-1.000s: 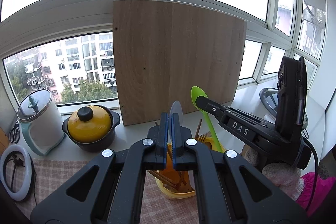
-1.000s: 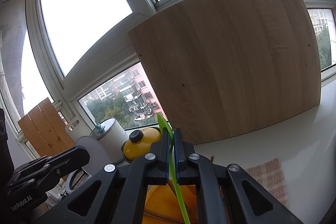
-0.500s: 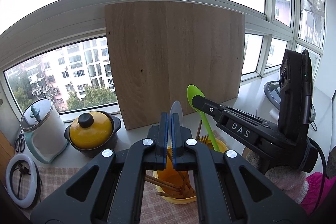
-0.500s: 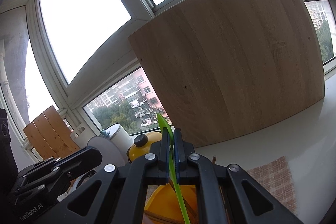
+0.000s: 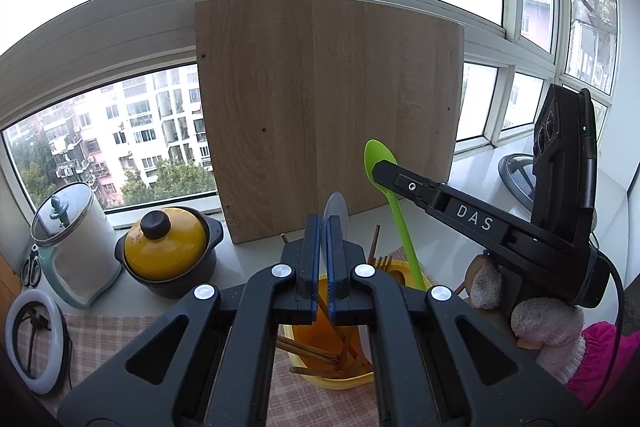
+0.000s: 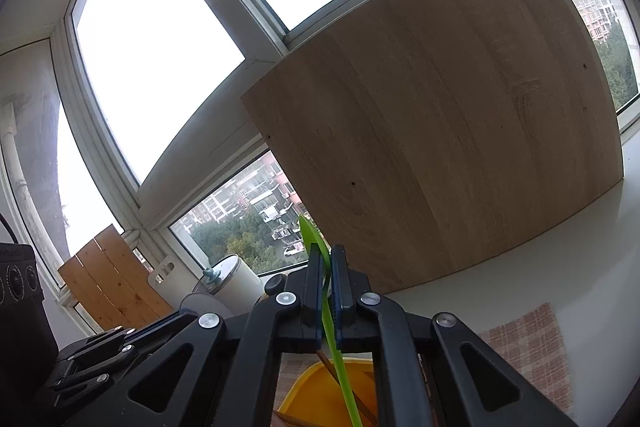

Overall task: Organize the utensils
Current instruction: 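Lower both spoons into the yellow container and open both grippers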

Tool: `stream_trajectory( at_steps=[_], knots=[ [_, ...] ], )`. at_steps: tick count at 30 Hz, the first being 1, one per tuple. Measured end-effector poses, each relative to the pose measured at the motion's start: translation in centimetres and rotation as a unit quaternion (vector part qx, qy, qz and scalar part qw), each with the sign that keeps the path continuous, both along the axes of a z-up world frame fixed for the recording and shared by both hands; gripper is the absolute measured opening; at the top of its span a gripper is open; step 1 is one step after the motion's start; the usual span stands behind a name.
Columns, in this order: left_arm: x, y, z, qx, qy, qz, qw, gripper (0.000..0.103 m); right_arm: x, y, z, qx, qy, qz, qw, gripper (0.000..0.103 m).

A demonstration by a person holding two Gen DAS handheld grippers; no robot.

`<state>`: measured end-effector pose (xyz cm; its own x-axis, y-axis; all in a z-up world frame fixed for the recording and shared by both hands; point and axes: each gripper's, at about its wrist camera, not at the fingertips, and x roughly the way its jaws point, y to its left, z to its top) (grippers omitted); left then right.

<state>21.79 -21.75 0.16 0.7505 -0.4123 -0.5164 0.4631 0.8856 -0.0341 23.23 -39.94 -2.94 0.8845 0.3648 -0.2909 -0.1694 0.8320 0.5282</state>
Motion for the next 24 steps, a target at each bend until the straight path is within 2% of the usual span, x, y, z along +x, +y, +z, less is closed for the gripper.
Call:
stream_trajectory(
  at_steps=[8, 20, 24],
  knots=[
    [0.4, 0.1, -0.5, -0.002, 0.005, 0.001, 1.0, 0.0, -0.2, 0.8, -1.0, -0.026, 0.009, 0.009, 1.0, 0.001],
    [-0.3, 0.3, -0.8, -0.006, 0.022, -0.011, 0.9997, 0.0, -2.4, 0.8, 0.2, -0.073, -0.001, 0.015, 0.997, 0.001],
    [-0.8, 0.5, -0.9, -0.011, 0.033, -0.016, 0.9993, 0.0, -3.1, 0.8, 0.4, -0.088, 0.009, 0.019, 0.996, 0.001]
  ],
)
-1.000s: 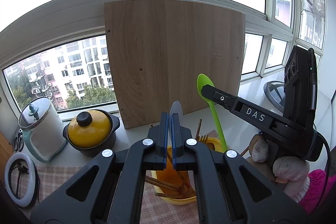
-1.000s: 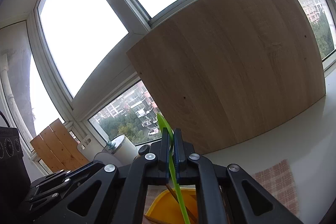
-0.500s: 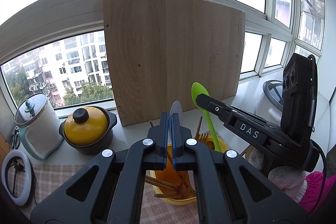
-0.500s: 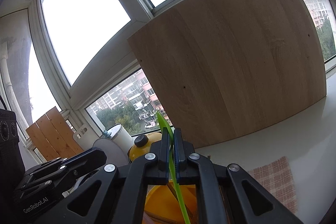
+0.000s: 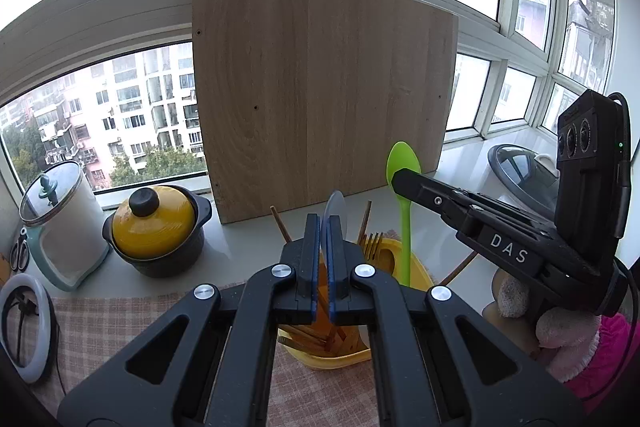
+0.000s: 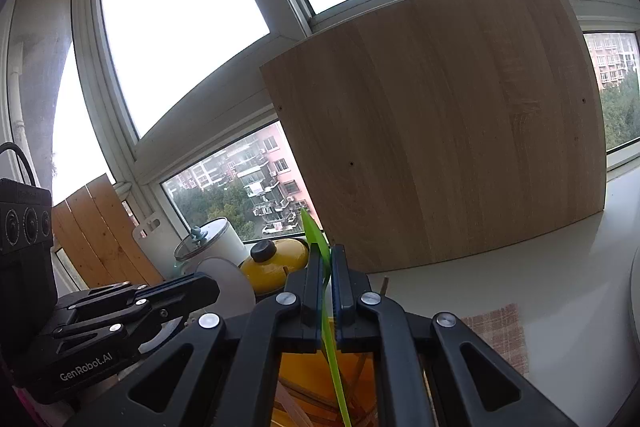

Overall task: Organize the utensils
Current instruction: 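Lower both spoons into the yellow container and open both grippers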

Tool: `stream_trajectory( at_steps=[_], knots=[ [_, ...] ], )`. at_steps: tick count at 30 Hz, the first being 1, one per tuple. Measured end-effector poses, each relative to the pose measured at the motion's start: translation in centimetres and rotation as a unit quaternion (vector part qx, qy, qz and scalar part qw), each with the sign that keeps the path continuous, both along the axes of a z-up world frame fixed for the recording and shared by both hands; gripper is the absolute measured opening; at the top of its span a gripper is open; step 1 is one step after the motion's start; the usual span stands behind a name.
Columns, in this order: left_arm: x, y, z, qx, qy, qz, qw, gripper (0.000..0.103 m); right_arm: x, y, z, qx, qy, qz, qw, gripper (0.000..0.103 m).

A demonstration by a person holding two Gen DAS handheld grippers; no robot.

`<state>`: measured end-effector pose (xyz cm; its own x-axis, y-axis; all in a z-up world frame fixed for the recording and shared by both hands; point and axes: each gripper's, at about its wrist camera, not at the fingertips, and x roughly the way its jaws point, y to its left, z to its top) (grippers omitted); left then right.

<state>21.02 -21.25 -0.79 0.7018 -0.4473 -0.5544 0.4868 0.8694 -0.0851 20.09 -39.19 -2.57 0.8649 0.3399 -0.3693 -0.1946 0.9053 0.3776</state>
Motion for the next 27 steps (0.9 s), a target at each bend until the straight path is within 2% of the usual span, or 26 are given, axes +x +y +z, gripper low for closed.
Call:
stream_trajectory(
  at_steps=[7, 20, 25, 27],
  knots=[
    [-1.0, 0.4, -0.3, -0.002, 0.012, -0.006, 0.9999, 0.0, -1.4, -0.1, -0.4, -0.018, 0.014, 0.0, 1.0, 0.001],
    [-2.2, 0.8, -1.0, -0.01, 0.041, -0.009, 0.999, 0.0, -2.4, -1.0, -1.3, -0.008, 0.045, -0.009, 0.999, 0.002],
    [-2.6, 0.9, -1.0, -0.011, 0.043, -0.007, 0.999, 0.0, -2.6, -0.8, -1.5, -0.012, 0.056, -0.006, 0.998, 0.006],
    [-2.9, 0.9, -1.0, -0.011, 0.044, -0.008, 0.9989, 0.0, -2.7, -0.8, -1.5, -0.01, 0.059, -0.005, 0.998, 0.012]
  ],
)
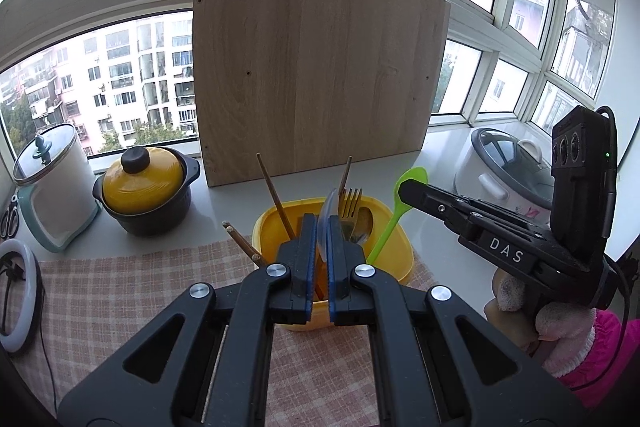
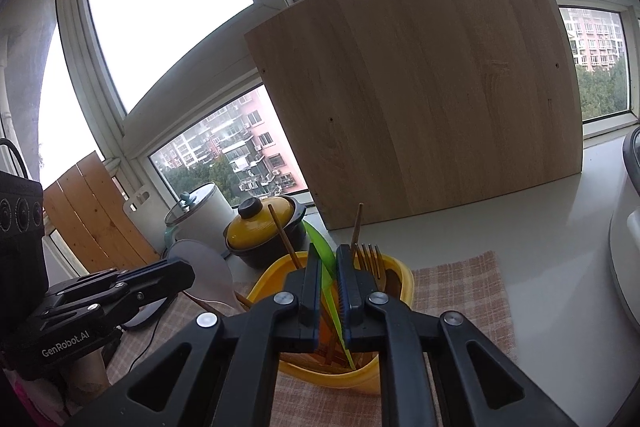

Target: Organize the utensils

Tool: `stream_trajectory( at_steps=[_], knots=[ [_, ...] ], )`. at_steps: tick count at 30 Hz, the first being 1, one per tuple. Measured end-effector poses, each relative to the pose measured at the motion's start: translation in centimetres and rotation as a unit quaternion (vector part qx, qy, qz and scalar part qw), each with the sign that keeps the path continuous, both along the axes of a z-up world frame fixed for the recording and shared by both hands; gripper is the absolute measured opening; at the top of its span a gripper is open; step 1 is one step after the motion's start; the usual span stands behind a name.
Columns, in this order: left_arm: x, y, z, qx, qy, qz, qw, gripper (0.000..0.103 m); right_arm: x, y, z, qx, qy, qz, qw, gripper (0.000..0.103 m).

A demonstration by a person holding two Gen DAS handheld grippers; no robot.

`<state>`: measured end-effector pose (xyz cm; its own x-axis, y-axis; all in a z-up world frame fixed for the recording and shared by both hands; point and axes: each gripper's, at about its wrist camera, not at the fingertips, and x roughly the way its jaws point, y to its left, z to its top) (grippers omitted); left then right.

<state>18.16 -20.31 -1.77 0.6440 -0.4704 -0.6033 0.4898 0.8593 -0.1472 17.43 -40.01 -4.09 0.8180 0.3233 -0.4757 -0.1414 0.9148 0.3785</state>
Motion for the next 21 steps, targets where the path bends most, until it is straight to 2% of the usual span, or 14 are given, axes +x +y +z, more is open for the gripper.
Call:
stream_trajectory(
  at_steps=[2, 5, 8, 12, 13, 15, 21],
  knots=[
    [-0.1, 0.0, 0.0, 0.002, 0.002, -0.001, 1.0, 0.002, -0.2, 0.1, 0.0, -0.003, 0.001, 0.0, 1.0, 0.02],
    [-0.5, 0.2, 0.0, 0.0, 0.004, 0.001, 1.0, 0.005, -0.5, 0.3, 0.0, -0.008, 0.002, 0.002, 1.0, 0.021],
    [-1.1, 0.5, 0.1, -0.001, 0.002, 0.003, 1.0, 0.006, -1.1, 0.3, 0.2, -0.014, 0.003, -0.002, 1.0, 0.028],
    [-1.9, 1.1, 0.3, -0.003, -0.002, 0.008, 1.0, 0.013, -2.1, 0.6, 0.5, -0.025, 0.009, -0.006, 1.0, 0.031],
    [-2.2, 1.3, 0.4, -0.003, -0.003, 0.009, 1.0, 0.013, -2.3, 0.7, 0.6, -0.031, 0.01, -0.008, 0.999, 0.033],
    [-2.7, 1.6, 0.5, -0.006, -0.006, 0.012, 0.9999, 0.013, -3.0, 0.9, 0.8, -0.043, 0.01, -0.013, 0.999, 0.046],
    [-4.5, 2.7, 0.8, -0.011, -0.013, 0.021, 0.9996, 0.013, -5.0, 1.6, 1.8, -0.067, 0.011, -0.022, 0.997, 0.055]
  ],
)
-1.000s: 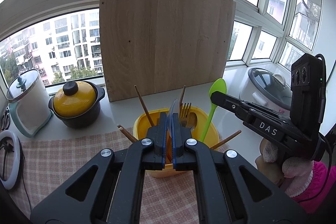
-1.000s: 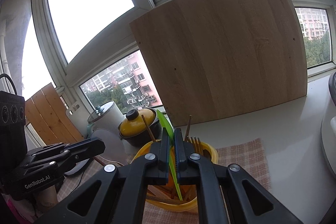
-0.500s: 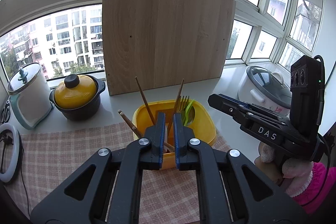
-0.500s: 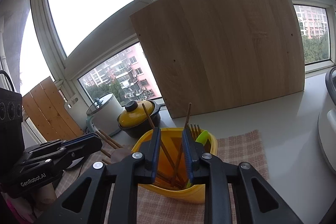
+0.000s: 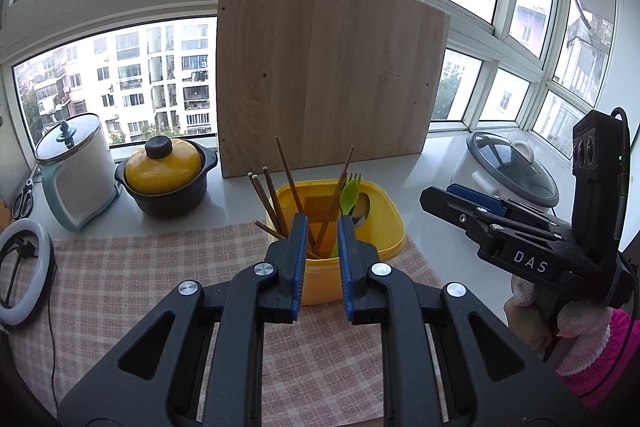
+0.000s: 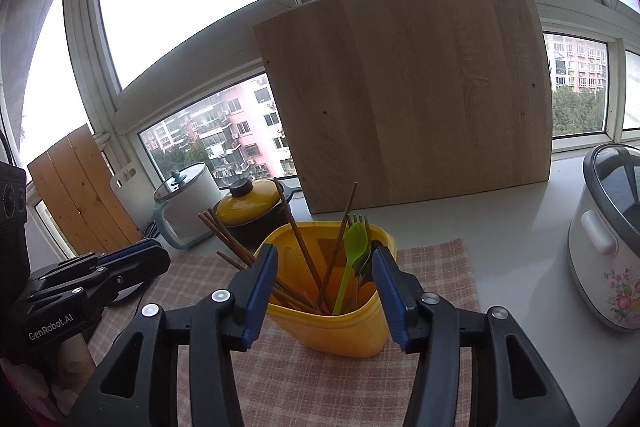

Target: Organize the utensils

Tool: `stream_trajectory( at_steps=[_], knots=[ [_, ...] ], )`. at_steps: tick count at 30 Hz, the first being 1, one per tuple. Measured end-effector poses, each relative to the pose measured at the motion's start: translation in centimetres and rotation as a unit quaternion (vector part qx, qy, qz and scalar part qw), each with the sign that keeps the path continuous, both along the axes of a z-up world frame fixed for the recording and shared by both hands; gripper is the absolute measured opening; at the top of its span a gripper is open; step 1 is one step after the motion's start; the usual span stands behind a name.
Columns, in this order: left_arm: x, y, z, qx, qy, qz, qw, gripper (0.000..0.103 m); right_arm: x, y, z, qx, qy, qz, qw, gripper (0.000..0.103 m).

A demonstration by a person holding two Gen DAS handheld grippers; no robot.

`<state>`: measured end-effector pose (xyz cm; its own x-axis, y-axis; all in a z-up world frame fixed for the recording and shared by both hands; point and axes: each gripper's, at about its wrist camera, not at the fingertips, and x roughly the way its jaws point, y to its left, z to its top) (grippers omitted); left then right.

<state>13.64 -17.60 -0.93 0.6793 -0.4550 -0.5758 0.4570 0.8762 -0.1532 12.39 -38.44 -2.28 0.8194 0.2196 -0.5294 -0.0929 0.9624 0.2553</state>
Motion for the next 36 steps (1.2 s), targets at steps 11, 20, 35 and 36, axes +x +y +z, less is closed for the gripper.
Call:
stream_trajectory(
  at_steps=[11, 20, 35, 36],
  knots=[
    [-4.6, 1.8, 1.5, 0.004, -0.035, 0.013, 0.9993, 0.042, -3.7, 1.0, 2.2, -0.039, -0.009, -0.022, 0.999, 0.083],
    [-7.8, 3.8, 2.3, 0.003, -0.054, 0.035, 0.9979, 0.077, -6.3, 2.2, 3.9, -0.071, -0.029, -0.048, 0.996, 0.1],
    [-10.8, 5.8, 2.9, 0.039, -0.08, 0.094, 0.9916, 0.103, -8.5, 3.3, 5.2, -0.089, -0.053, -0.078, 0.992, 0.103],
    [-11.0, 5.8, 3.0, 0.039, -0.082, 0.095, 0.9913, 0.103, -8.5, 3.3, 5.2, -0.089, -0.054, -0.079, 0.991, 0.103]
  ],
)
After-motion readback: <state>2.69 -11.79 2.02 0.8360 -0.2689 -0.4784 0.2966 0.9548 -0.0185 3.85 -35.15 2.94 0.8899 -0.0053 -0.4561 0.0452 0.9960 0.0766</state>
